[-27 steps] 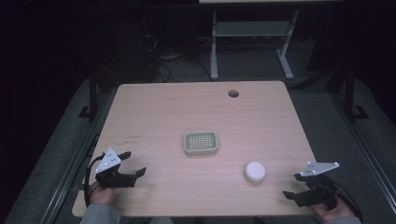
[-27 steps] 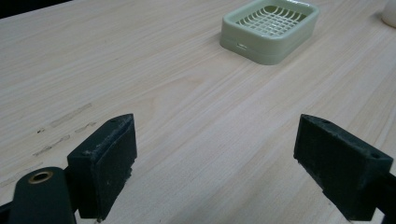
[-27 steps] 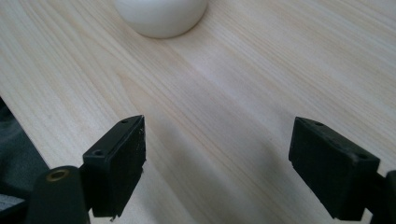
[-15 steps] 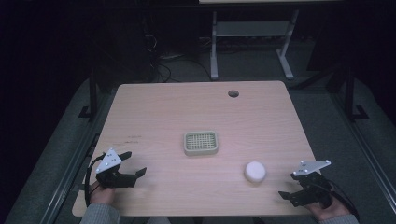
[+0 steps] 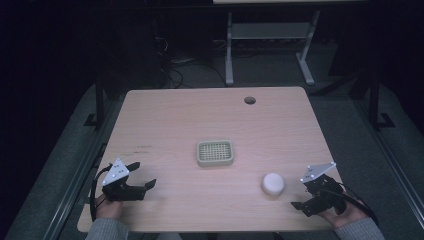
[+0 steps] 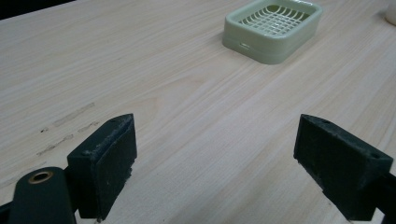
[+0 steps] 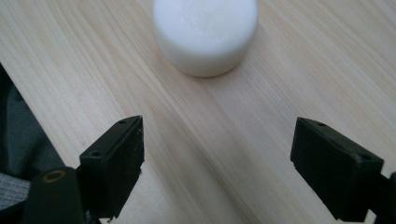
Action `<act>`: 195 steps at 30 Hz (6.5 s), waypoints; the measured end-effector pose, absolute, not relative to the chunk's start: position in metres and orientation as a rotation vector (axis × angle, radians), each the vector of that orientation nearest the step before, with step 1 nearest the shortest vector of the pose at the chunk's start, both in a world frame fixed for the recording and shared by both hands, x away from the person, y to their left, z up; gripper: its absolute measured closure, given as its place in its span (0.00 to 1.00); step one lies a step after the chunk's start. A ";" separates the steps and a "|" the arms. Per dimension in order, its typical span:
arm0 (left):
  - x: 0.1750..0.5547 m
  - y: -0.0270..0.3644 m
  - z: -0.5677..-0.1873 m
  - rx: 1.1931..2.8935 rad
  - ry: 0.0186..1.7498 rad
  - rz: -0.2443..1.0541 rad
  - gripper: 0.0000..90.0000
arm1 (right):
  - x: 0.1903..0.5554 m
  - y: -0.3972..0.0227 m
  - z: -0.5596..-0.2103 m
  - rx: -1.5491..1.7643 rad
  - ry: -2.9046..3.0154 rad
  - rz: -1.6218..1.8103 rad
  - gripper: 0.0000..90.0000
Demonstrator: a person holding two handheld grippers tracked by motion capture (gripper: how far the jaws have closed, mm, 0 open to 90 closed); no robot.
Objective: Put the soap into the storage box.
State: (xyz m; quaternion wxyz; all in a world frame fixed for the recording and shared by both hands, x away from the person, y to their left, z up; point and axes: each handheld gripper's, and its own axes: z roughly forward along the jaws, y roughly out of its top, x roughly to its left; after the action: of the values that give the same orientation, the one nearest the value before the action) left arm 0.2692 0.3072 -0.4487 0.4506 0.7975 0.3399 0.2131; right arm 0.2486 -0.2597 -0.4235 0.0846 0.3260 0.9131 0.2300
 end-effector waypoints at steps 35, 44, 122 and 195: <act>0.269 0.308 -0.448 1.962 0.849 0.528 0.14 | 0.305 -0.192 -0.417 0.776 2.939 0.411 0.17; 0.269 0.307 -0.448 1.977 0.834 0.531 0.14 | 0.314 -0.181 -0.422 0.780 2.976 0.349 0.17; 0.269 0.309 -0.447 1.955 0.837 0.534 0.14 | 0.340 -0.160 -0.417 0.701 3.045 0.322 0.26; 0.270 0.310 -0.446 1.931 0.847 0.536 0.14 | 0.405 -0.078 -0.377 0.520 3.077 0.333 0.26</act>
State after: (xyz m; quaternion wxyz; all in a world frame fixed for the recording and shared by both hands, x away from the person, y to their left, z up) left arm 0.2696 0.3101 -0.4457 0.4645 0.7861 0.3446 0.2181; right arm 0.4048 -0.0776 -0.3768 0.0015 0.1656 0.9805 0.1062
